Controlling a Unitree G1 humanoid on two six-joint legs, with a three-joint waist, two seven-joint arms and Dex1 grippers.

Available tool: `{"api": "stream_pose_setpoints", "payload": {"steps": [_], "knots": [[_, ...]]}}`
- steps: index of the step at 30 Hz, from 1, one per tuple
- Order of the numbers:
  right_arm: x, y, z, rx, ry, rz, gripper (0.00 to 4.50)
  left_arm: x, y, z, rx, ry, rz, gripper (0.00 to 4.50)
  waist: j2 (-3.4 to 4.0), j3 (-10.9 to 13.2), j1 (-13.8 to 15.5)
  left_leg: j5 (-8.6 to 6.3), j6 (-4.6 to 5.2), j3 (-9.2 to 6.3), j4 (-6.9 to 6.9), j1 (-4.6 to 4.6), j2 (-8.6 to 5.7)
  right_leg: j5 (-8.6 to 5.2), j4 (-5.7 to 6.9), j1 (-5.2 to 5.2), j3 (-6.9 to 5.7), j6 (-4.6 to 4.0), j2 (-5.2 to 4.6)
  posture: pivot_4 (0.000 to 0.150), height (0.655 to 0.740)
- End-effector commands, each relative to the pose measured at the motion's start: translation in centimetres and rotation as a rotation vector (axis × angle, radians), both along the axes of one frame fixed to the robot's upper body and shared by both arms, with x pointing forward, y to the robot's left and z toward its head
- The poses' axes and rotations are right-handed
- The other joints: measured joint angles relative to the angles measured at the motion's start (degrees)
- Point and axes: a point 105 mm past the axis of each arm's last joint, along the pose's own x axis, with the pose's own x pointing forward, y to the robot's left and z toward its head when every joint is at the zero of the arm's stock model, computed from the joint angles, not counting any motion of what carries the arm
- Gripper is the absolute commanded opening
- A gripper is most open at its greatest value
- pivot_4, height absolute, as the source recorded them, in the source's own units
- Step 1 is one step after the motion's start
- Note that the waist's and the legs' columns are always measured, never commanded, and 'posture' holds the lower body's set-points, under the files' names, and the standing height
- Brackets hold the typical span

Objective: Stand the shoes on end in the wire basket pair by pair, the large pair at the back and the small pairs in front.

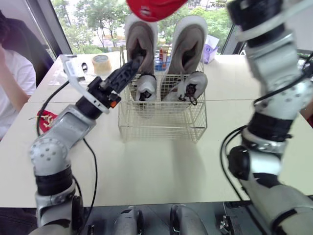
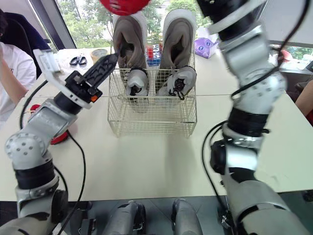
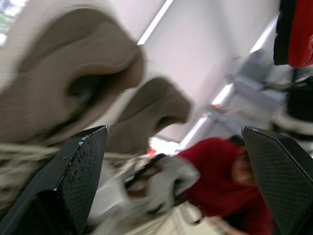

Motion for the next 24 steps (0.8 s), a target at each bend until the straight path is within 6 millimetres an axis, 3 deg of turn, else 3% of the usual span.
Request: {"api": "stream_pose_setpoints", "payload": {"steps": [1,5,10,14,21,24], "knots": [[-2.4,-1.5,-0.5,-0.203,-0.094,0.079,0.75,-1.4,1.3,0.2,0.096,-0.039,0.109,4.45,0.00,0.0,-0.1,-0.02,0.02,0.00,-0.01,-0.01,0.00,0.00,-0.04,0.00,0.00,0.00,0.00,0.150,0.7400],[-2.1,-1.6,-3.9,-0.503,-0.067,0.058,0.75,-2.0,2.7,-1.0,0.197,-0.004,0.171,4.45,0.01,0.0,-0.3,-0.04,0.03,0.04,-0.05,0.06,0.06,-0.10,-0.05,-0.02,0.00,-0.18,0.03,0.150,0.7400],[-1.1,-1.4,-7.4,-0.725,-0.065,0.010,0.75,-2.0,4.0,-1.7,0.196,0.027,0.200,4.45,0.04,0.0,-0.1,-0.03,-0.01,0.05,-0.05,0.09,0.08,-0.18,-0.06,-0.04,0.00,-0.30,0.02,0.150,0.7400],[0.3,-1.1,-10.1,-0.823,-0.083,-0.039,0.75,-1.8,3.7,-2.0,0.180,0.039,0.196,4.45,0.03,0.0,0.3,-0.03,-0.03,0.05,-0.04,-0.01,0.03,-0.18,-0.10,-0.07,-0.01,-0.29,-0.05,0.150,0.7400],[2.5,-1.3,-13.0,-0.925,-0.135,-0.137,0.75,-1.2,3.7,-1.5,0.177,0.032,0.185,4.45,0.03,0.0,0.8,-0.02,-0.04,0.08,-0.03,-0.05,-0.01,-0.16,-0.13,-0.08,-0.01,-0.26,-0.06,0.150,0.7400],[2.5,-1.3,-14.2,-0.946,-0.111,-0.103,0.75,-1.0,3.7,-1.3,0.178,0.032,0.180,4.45,0.03,0.0,1.1,-0.01,-0.04,0.09,-0.02,-0.04,0.00,-0.16,-0.12,-0.08,-0.02,-0.26,-0.04,0.150,0.7400]]}}
